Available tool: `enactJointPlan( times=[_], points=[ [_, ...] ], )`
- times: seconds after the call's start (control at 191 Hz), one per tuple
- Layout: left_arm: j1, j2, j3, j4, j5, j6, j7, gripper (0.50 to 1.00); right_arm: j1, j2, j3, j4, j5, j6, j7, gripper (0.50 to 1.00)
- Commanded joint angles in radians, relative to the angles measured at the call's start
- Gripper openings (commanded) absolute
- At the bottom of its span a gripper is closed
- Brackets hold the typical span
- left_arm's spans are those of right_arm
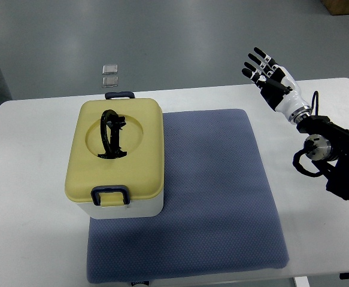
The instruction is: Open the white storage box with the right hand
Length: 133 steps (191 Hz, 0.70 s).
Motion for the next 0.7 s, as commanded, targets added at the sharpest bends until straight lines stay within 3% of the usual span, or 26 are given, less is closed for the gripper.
enactJointPlan(
  times=[0.0,0.692],
  points=[
    [0.000,0.000,0.003,0.000,0.000,0.000,0.000,1.000,0.000,0.001,0.001,0.000,0.000,0.000,0.000,0.930],
    [0.000,0.000,0.000,-0.001,0.000,0.000,0.001,1.000,-0.005,0.001,0.001,-0.003,0.002,0.000,0.000,0.930]
  ],
)
